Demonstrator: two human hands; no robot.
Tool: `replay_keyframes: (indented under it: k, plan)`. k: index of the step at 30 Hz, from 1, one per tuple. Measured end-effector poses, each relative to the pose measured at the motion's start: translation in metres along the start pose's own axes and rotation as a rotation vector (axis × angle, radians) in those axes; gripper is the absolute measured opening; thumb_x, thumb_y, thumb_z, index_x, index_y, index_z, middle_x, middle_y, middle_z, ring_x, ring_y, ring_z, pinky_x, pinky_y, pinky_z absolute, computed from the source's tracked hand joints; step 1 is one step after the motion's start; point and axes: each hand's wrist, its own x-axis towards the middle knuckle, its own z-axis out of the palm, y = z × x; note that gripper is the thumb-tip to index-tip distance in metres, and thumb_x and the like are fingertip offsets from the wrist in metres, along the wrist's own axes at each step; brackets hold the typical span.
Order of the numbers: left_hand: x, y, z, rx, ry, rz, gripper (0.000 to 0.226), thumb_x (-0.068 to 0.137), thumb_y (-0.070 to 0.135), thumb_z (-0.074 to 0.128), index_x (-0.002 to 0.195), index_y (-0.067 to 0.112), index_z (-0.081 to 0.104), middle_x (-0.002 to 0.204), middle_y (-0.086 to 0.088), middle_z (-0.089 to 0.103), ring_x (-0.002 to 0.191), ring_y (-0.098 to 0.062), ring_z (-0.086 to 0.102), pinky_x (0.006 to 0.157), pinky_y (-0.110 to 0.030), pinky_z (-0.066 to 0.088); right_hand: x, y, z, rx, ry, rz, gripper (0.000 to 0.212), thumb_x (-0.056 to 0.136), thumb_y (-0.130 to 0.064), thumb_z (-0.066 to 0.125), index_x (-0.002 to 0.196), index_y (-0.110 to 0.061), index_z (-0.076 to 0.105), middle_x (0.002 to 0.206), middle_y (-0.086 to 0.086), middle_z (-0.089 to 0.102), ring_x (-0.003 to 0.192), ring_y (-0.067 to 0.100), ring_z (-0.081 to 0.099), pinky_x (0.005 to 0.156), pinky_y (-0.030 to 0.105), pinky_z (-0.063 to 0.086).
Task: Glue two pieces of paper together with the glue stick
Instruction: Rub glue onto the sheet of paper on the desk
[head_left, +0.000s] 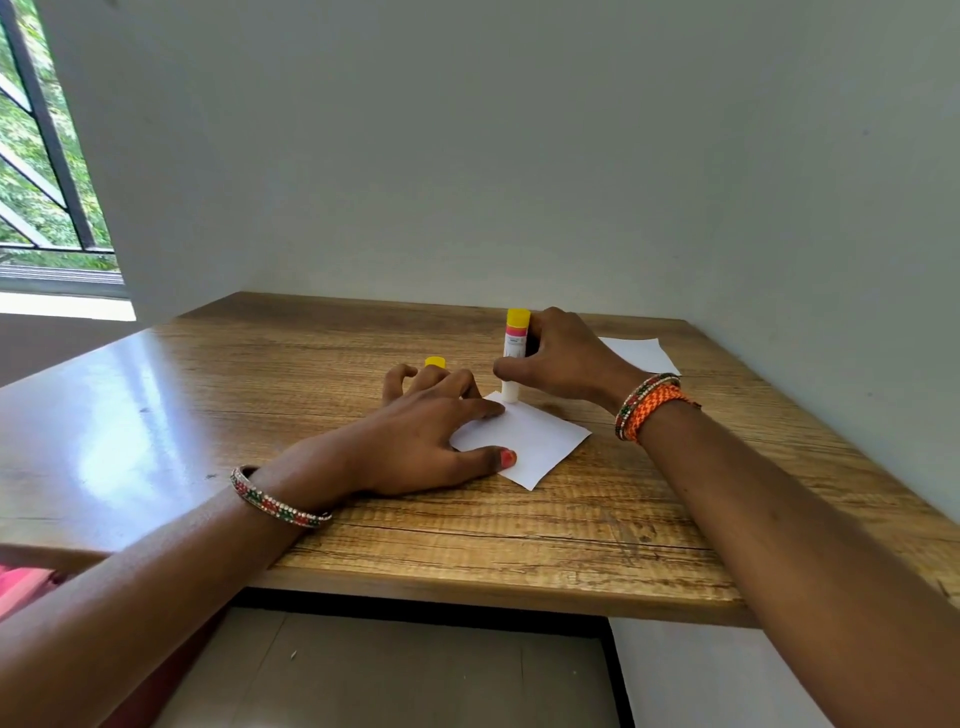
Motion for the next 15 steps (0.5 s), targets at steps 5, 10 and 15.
replay_keyframes:
  k: [5, 10, 15]
  plan:
    - [0.0, 0.0, 0.0, -0.008, -0.003, -0.002, 0.076, 0.074, 0.07, 0.025, 0.14, 0.035, 0.035, 0.122, 0.008, 0.04, 0.126, -0.011, 0.025, 0.109, -0.041, 0.001, -0.005, 0.0, -0.004, -0.008, -0.005, 0.016, 0.022, 0.079, -0.025, 0.07, 0.092, -0.009, 0.06, 0.084, 0.003, 0.059, 0.076, 0.016, 0.056, 0.06, 0.018, 0.043]
    - [0.001, -0.003, 0.002, -0.004, 0.012, 0.009, 0.075, 0.074, 0.071, 0.026, 0.139, 0.035, 0.036, 0.12, 0.011, 0.04, 0.124, -0.01, 0.026, 0.109, -0.042, 0.002, -0.011, 0.001, -0.008, -0.01, 0.0, 0.04, 0.02, 0.079, -0.025, 0.07, 0.086, -0.013, 0.056, 0.077, 0.0, 0.056, 0.07, 0.013, 0.054, 0.056, 0.018, 0.04]
    - [0.002, -0.003, 0.003, 0.003, 0.02, 0.011, 0.074, 0.074, 0.071, 0.025, 0.139, 0.035, 0.037, 0.12, 0.01, 0.04, 0.125, -0.01, 0.026, 0.109, -0.042, 0.002, -0.017, 0.001, -0.013, -0.005, -0.004, 0.067, 0.018, 0.079, -0.024, 0.069, 0.084, -0.012, 0.057, 0.069, -0.005, 0.053, 0.063, 0.007, 0.051, 0.054, 0.018, 0.038]
